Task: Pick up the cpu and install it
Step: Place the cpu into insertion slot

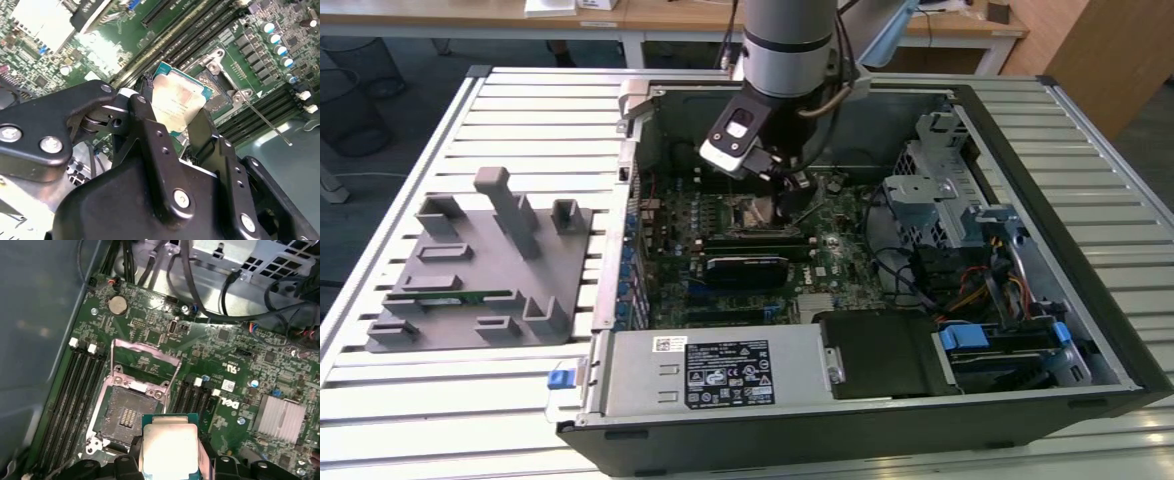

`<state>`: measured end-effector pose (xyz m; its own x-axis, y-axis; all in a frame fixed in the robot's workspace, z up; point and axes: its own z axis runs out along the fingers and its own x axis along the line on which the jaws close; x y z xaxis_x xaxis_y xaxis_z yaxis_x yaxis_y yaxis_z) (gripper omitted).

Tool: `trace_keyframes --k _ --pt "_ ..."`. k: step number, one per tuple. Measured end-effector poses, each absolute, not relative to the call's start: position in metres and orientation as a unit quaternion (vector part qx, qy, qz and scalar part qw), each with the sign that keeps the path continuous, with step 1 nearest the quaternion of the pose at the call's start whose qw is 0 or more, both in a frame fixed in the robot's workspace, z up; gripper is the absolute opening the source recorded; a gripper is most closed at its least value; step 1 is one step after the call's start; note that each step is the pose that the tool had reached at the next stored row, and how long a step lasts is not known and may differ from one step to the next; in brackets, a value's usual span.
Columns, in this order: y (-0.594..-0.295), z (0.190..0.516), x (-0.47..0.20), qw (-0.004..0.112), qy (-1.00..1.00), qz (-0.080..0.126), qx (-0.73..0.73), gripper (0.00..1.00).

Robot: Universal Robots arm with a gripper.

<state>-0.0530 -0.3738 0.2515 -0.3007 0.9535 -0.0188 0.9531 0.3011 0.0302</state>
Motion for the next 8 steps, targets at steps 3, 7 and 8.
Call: trace_keyframes --k 3,7,8 --pt "-0.3688 0.2493 -0.0545 0.017 0.804 0.007 0.594 0.53" --pt "-0.3679 0.2444 -0.0547 0.017 0.788 0.006 0.615 0.53" --pt "-0.3679 0.2432 -0.0547 0.017 0.783 0.006 0.622 0.53"
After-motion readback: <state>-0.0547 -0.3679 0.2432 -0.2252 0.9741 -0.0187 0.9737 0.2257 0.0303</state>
